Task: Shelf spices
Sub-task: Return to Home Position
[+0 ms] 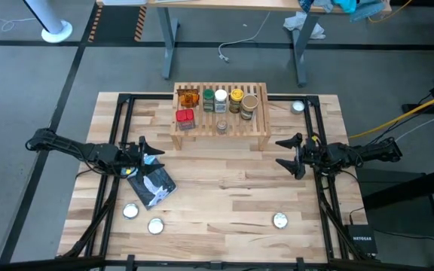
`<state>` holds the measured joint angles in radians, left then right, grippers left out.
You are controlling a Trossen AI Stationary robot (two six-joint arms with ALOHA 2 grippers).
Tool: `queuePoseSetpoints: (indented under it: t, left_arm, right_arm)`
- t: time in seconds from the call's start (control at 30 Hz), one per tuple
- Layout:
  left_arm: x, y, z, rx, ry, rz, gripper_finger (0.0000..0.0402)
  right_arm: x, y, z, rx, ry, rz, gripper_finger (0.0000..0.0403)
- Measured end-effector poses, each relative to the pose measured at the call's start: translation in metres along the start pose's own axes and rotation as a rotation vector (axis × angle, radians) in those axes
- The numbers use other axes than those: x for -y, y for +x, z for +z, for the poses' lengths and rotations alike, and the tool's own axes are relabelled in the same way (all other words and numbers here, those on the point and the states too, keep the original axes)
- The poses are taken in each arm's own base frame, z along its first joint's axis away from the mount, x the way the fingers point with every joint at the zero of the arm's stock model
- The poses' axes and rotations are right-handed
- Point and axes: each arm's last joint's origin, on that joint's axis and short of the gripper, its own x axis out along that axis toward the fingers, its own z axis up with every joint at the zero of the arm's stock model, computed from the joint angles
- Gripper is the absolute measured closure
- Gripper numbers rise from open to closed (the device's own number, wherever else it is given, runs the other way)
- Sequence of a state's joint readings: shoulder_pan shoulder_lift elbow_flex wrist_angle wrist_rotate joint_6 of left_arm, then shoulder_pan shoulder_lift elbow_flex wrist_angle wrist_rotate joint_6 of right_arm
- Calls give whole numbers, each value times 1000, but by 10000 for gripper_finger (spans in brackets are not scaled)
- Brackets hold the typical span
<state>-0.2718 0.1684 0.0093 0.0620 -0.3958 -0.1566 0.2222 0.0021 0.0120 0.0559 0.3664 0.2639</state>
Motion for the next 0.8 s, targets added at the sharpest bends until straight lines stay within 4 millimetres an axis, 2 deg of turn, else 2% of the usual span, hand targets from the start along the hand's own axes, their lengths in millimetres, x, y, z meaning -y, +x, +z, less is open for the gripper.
queuePoseSetpoints:
  t: [0.2, 0.33, 0.8]
  left_arm:
    - [0, 0, 0, 0, -1, 0, 160]
    - [0, 0, 0, 0, 0, 0, 160]
    - [0, 0, 0, 0, 0, 0, 160]
  right_arm:
    - [-3, 0, -2, -29, -199, 118, 6]
    - [-3, 0, -2, -27, -298, 132, 6]
    - [-4, 0, -2, -20, -298, 132, 6]
